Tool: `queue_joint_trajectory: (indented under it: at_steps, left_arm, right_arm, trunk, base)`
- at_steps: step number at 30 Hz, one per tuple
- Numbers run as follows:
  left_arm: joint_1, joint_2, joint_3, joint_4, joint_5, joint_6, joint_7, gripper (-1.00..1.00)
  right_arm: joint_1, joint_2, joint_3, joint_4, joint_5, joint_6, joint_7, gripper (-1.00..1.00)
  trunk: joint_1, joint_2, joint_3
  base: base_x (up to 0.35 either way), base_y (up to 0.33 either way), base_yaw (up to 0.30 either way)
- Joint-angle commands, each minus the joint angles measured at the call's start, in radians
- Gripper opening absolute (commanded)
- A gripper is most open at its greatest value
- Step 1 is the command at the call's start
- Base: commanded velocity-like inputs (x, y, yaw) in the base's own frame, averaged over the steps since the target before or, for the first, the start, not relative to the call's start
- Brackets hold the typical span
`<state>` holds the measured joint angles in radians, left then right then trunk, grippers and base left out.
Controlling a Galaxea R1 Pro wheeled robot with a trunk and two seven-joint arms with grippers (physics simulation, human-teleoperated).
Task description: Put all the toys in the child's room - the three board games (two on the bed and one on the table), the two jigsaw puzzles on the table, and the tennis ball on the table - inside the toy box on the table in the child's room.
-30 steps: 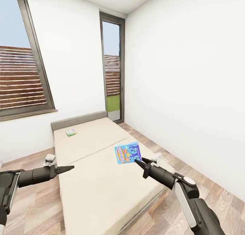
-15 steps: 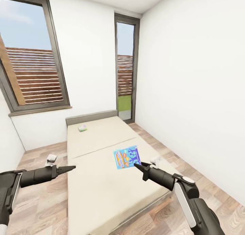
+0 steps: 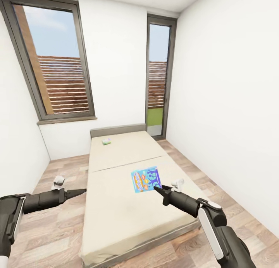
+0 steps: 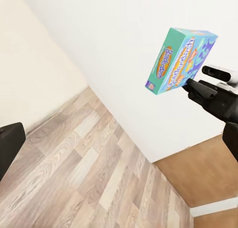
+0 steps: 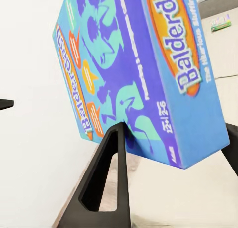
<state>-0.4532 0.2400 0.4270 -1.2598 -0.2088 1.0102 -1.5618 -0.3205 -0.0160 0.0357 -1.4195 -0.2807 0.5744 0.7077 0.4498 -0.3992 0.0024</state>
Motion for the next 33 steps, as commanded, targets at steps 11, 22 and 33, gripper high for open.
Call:
queue_joint_trajectory:
  at_steps: [11,22,33]
  left_arm:
    - [-0.001,-0.001,0.001,0.000,-0.011,0.010,-0.009,1.00]
    - [0.001,-0.001,0.001,-0.001,-0.011,0.010,-0.009,1.00]
    - [0.001,0.000,0.001,-0.001,-0.011,0.011,-0.009,1.00]
  right_arm:
    - [0.000,0.000,-0.001,0.003,-0.008,0.002,-0.006,-1.00]
    - [0.000,0.001,0.007,-0.004,-0.008,0.001,-0.077,-1.00]
    - [0.000,0.002,0.007,-0.004,-0.002,-0.002,-0.119,-1.00]
  trunk:
    - [0.000,-0.001,-0.008]
    - [0.000,-0.001,-0.008]
    - [0.000,-0.001,-0.008]
  base:
    - [-0.051,-0.286,0.243]
    - [-0.001,-0.127,0.211]
    - [0.000,-0.299,0.294]
